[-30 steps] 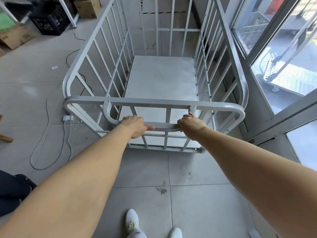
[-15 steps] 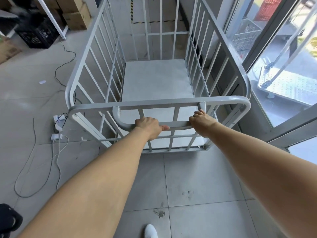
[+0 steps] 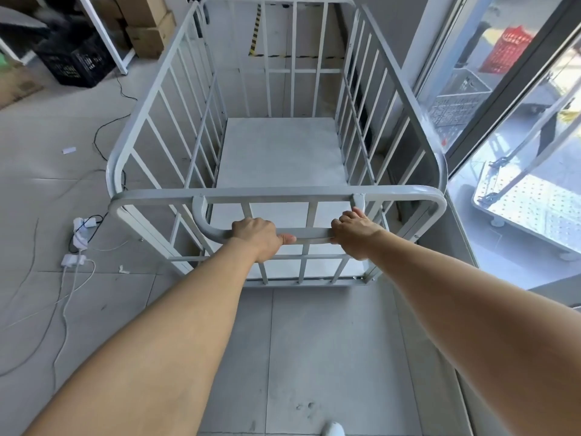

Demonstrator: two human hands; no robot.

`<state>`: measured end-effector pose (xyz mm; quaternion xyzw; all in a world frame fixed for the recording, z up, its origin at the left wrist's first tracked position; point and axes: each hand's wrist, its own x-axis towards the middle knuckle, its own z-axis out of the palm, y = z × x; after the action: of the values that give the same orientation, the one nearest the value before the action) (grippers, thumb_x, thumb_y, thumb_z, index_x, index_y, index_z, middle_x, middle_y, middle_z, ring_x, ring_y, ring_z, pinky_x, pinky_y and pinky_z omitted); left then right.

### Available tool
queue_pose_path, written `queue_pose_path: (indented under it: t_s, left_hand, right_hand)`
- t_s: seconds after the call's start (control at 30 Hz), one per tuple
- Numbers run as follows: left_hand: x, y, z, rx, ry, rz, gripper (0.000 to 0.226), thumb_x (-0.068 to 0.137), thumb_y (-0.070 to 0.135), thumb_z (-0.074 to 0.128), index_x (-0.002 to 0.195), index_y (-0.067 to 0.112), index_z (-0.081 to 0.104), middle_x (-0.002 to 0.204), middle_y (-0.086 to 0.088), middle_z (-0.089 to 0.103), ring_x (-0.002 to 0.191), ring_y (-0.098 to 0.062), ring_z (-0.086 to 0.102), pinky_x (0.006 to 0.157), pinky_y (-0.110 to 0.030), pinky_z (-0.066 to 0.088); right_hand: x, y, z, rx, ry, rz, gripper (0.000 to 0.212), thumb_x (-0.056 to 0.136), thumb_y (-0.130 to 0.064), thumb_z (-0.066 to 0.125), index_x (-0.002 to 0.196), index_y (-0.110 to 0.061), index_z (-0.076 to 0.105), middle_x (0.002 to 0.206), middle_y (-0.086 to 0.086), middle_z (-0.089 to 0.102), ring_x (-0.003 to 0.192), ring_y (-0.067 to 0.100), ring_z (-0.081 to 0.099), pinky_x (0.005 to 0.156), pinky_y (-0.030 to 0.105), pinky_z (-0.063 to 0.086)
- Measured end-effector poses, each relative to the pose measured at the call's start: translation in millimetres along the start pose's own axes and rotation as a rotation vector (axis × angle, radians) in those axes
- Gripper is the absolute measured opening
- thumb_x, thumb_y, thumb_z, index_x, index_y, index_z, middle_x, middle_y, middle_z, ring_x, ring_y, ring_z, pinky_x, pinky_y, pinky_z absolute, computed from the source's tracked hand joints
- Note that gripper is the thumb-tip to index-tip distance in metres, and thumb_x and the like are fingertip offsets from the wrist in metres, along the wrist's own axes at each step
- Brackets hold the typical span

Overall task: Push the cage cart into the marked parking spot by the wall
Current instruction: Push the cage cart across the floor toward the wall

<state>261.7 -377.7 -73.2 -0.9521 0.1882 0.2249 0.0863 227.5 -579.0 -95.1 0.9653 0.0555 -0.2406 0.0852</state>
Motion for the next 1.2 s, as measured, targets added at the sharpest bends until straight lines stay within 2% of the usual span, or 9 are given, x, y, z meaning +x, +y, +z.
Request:
queue_pose_path:
  t_s: [0.23,0.47,0.7,0.8,0.93,1.2]
  left_hand:
    - [62.4,23.9,-37.9,-0.036,-0.028,-0.014,0.075,0.093,0.067,0.023,0.117,0.005,0.059,0.13,-0.016,0.058,0.121,-0.034,0.051,0.093,-0.039,0.041]
    - [125.0,21.1,-69.0,-0.073,-0.083,-0.025,0.072,0.095,0.064,0.025,0.123,0.005,0.056,0.136,-0.016,0.054,0.125,-0.034,0.049,0.097,-0.04,0.039]
    - [189.9,-1.6,-95.2,-0.106,-0.139,-0.063,0.05,0.102,0.044,0.031,0.135,0.009,0.044,0.142,-0.011,0.049,0.13,-0.032,0.045,0.101,-0.041,0.034]
    - [216.8,-13.9,-106.9,-0.143,-0.095,-0.095,0.056,0.101,0.05,0.03,0.132,0.005,0.045,0.14,-0.013,0.049,0.13,-0.032,0.044,0.103,-0.042,0.031]
    - [253.9,-32.2,-121.9,-0.142,-0.081,-0.111,0.069,0.098,0.058,0.024,0.138,0.004,0.039,0.147,-0.014,0.041,0.137,-0.031,0.035,0.109,-0.044,0.026]
    - [336.0,-74.0,-165.1,-0.185,-0.128,-0.082,0.072,0.098,0.059,0.023,0.145,0.005,0.03,0.154,-0.014,0.031,0.143,-0.031,0.026,0.113,-0.046,0.022]
  right_hand:
    - [46.7,56.7,-19.7,-0.007,0.011,0.016,0.041,0.102,-0.034,0.034,0.128,-0.005,0.048,0.129,0.014,0.056,0.13,0.03,0.043,0.119,0.038,0.015]
    - [101.6,84.6,-42.8,0.001,0.024,0.048,0.041,0.102,-0.034,0.036,0.13,-0.006,0.048,0.131,0.012,0.055,0.131,0.029,0.043,0.119,0.037,0.016]
    - [161.9,98.8,-74.1,-0.006,0.041,0.024,0.043,0.103,-0.035,0.033,0.131,-0.006,0.047,0.132,0.013,0.055,0.131,0.028,0.043,0.118,0.035,0.016]
    - [192.0,106.9,-90.3,0.0,0.061,0.001,0.041,0.103,-0.036,0.034,0.127,-0.007,0.05,0.128,0.012,0.057,0.126,0.028,0.046,0.115,0.033,0.02]
    - [233.7,114.6,-111.7,0.01,0.084,-0.026,0.043,0.102,-0.037,0.034,0.127,-0.006,0.05,0.127,0.012,0.058,0.125,0.028,0.047,0.114,0.033,0.022]
    - [320.1,126.5,-157.6,0.013,0.06,0.01,0.041,0.102,-0.036,0.036,0.127,-0.007,0.05,0.127,0.011,0.058,0.126,0.027,0.046,0.114,0.032,0.022]
